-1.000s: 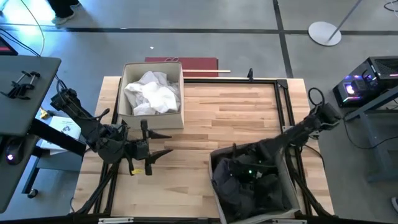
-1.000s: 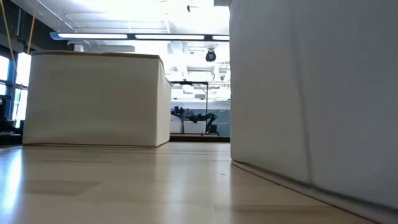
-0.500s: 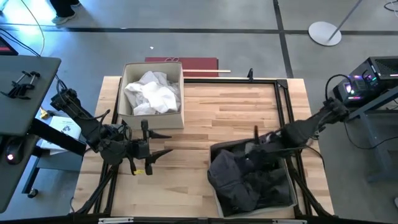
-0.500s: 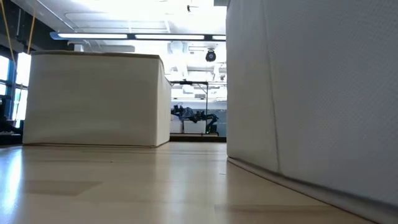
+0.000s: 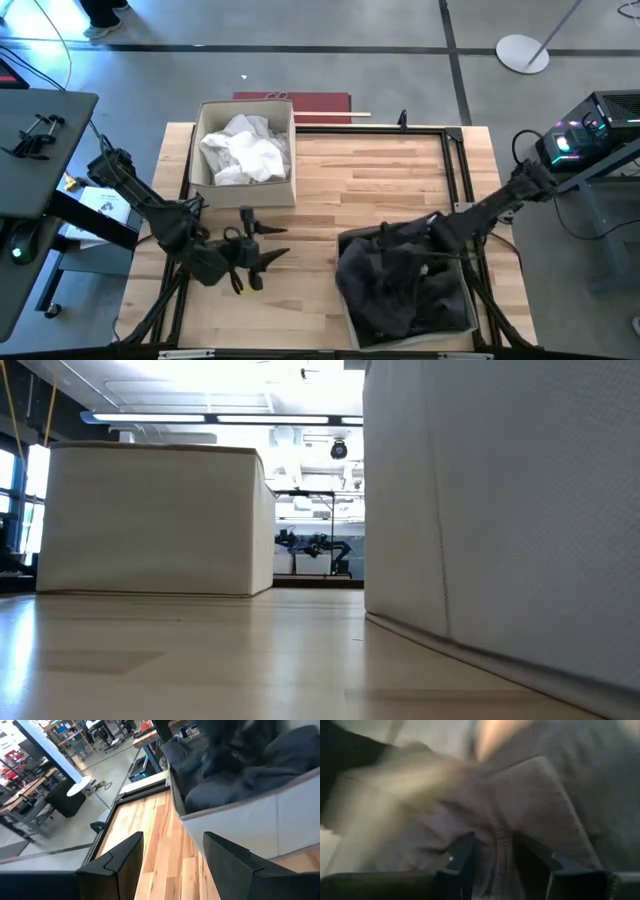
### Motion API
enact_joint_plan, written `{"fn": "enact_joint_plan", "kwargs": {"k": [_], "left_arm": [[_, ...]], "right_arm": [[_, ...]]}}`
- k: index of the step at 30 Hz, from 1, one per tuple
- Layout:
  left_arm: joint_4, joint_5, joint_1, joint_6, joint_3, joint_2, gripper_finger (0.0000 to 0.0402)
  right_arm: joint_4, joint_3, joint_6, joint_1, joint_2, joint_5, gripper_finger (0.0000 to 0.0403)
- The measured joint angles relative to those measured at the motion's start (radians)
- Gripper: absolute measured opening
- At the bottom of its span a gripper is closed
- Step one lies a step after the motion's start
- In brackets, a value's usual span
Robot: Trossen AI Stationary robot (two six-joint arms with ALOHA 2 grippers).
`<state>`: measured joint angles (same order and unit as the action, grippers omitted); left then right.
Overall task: Sort clothes
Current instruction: Put the black pants into the bottom laundry bin
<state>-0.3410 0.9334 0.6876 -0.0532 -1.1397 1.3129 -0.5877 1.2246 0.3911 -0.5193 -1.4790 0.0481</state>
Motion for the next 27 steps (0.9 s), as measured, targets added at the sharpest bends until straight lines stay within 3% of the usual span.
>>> {"fn": "enact_joint_plan", "kwargs": {"k": [3,7,11,16,20,23,27], "left_arm": [[0.000,0.034,0.000,0.000,0.000,0.025,0.0200],[-0.003,0.126,0.003,-0.001,0.000,0.029,0.0200],[-0.005,0.151,0.007,-0.002,0.000,0.009,0.0200],[-0.005,0.138,0.007,0.001,0.000,-0.004,0.0200],[-0.022,0.130,0.007,0.022,0.000,-0.004,0.0200],[-0.073,0.135,0.006,0.066,0.000,-0.004,0.0200],[-0.144,0.146,0.006,0.145,0.000,-0.004,0.0200]], "right_arm": [[0.060,-0.165,0.093,0.074,-0.004,0.046,0.0103],[0.292,-0.376,0.138,0.130,-0.003,0.131,0.0088],[0.388,-0.427,0.130,0.154,0.001,0.166,0.0083],[0.179,-0.253,0.056,0.143,0.022,0.144,0.0083],[-0.083,-0.011,0.029,0.091,0.036,0.034,0.0083],[-0.312,0.150,0.074,0.031,0.036,-0.134,0.0083],[-0.604,0.297,0.290,-0.056,0.039,-0.431,0.0083]]}}
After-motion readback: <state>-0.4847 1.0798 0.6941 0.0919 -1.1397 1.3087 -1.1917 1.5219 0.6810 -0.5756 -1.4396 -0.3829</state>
